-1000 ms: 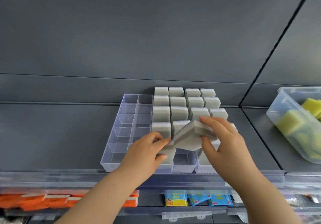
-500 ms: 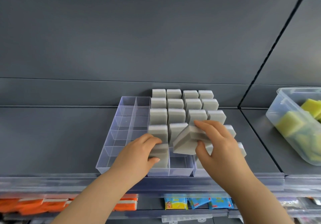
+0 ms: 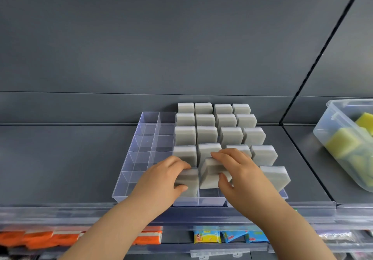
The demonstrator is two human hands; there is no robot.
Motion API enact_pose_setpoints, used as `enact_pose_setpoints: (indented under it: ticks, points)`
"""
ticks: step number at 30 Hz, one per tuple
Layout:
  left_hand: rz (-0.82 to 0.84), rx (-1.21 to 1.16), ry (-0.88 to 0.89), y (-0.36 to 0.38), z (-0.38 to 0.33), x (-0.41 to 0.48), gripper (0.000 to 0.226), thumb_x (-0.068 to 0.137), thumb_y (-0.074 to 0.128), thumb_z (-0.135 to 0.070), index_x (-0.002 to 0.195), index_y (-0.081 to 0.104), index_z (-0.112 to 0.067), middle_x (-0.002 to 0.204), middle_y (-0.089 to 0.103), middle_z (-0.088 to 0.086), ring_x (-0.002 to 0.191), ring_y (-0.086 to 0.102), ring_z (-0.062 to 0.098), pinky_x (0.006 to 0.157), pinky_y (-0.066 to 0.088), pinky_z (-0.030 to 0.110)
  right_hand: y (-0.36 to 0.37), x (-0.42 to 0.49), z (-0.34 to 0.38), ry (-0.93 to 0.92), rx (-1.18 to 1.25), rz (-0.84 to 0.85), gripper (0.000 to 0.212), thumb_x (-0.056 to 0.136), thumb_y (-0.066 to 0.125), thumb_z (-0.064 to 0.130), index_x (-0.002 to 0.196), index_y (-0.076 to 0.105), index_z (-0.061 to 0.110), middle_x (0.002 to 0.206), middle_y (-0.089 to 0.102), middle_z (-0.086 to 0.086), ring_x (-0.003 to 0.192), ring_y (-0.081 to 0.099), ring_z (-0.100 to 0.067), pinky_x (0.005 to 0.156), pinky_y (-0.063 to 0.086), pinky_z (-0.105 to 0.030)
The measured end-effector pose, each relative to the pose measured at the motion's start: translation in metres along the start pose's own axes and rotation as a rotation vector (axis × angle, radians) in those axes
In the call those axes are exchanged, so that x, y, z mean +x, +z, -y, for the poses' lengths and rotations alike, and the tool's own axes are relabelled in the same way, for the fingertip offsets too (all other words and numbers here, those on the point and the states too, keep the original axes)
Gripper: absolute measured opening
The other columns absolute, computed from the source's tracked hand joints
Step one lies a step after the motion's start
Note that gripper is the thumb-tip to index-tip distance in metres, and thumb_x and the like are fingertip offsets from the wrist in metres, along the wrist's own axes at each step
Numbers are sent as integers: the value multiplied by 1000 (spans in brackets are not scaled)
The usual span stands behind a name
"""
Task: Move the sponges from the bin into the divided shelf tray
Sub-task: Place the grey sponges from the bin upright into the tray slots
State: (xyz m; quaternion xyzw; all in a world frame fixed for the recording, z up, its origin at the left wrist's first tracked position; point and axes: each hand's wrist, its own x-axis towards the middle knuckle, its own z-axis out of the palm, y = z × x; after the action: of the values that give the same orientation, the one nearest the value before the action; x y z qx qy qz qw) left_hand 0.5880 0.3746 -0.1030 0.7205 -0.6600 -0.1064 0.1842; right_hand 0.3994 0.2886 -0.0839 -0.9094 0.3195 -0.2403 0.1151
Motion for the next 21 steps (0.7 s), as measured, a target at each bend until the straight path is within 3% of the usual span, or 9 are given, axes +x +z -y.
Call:
enact_pose_setpoints:
  ticks: [3, 8, 21]
  points:
    - [-2, -1, -4, 0, 1, 0, 44, 89, 58, -37, 130, 44, -36, 125, 40, -22, 106, 46, 2, 88, 41, 19, 5, 0, -3, -3, -33, 30, 43, 75, 62, 7, 118, 60, 12, 113, 59, -2, 96, 59, -23, 65, 54, -27]
    - [-4, -7, -8, 0, 2, 1, 43, 89, 59, -37, 130, 45, -36, 125, 40, -23, 104, 46, 2, 88, 42, 20, 12, 0, -5, 7, -63, 74, 44, 75, 66, 7, 118, 60, 14, 112, 60, 0, 94, 60, -20, 70, 48, -22]
    - [-8, -2, 34, -1, 1, 0, 44, 89, 57, -37, 131, 43, -36, 127, 39, -21, 112, 45, 4, 90, 40, 20, 31, 2, -11, -106, -307, 27, 61, 33, 91, 16, 91, 73, 17, 81, 70, 5, 66, 68, -14, 63, 55, -24]
